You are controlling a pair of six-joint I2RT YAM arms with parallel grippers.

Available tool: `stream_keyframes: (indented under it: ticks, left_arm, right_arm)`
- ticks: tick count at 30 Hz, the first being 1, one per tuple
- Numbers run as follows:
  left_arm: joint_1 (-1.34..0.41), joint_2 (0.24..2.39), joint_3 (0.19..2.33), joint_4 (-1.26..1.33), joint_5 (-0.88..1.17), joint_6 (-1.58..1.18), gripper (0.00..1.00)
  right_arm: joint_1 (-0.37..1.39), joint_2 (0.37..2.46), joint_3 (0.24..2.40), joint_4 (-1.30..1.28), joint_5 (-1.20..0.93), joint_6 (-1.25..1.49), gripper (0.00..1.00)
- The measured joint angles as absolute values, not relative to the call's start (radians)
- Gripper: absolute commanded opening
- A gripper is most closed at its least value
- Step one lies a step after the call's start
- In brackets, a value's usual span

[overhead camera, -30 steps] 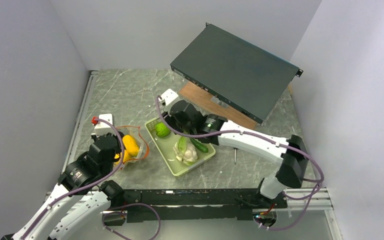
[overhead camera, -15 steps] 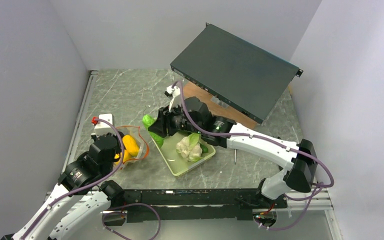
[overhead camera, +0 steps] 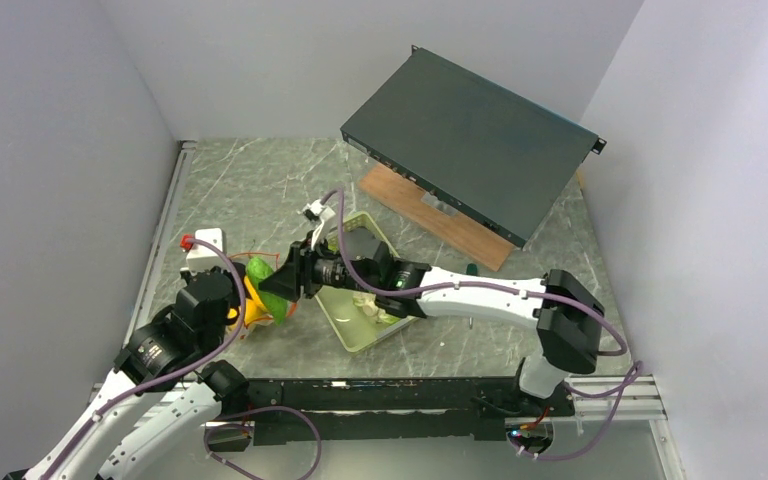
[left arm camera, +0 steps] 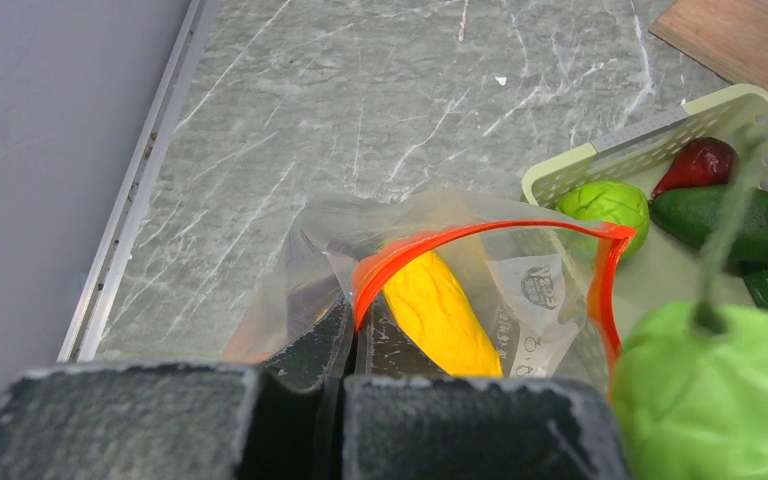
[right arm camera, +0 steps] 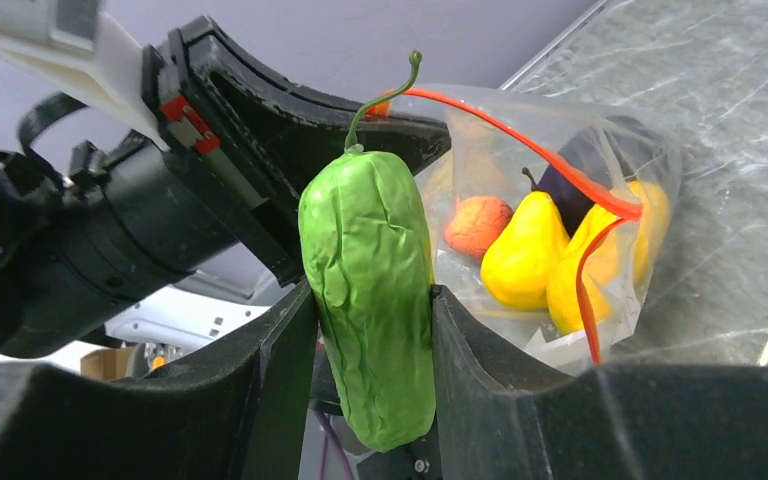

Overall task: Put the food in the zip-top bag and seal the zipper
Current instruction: Place the fake vegetable in the zipper food storage bag.

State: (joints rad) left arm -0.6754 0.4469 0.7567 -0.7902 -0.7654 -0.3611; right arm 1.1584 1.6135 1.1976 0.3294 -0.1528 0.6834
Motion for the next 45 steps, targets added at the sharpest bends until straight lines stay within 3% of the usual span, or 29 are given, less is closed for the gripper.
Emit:
stream_keyframes:
  ticks: [15,27,45]
  left_arm:
    - [-0.675,0.437,0.757,-0.791,-0.765,-0.361,0.00]
    - [-0.673,0.433,0.757,-0.792,-0.776,-0.361,0.00]
    - [-0.673,0.434,0.757,-0.792,-0.775,-0.361,0.00]
  right_arm:
    - [1.204,1.797,1.222,0.447,-0.151,0.511,0.04]
    - [1.208,1.912,1.422,0.249,-0.115,0.474,0.07]
    - [1.194,1.963,1.571,0.027,0.093,1.073,0.09]
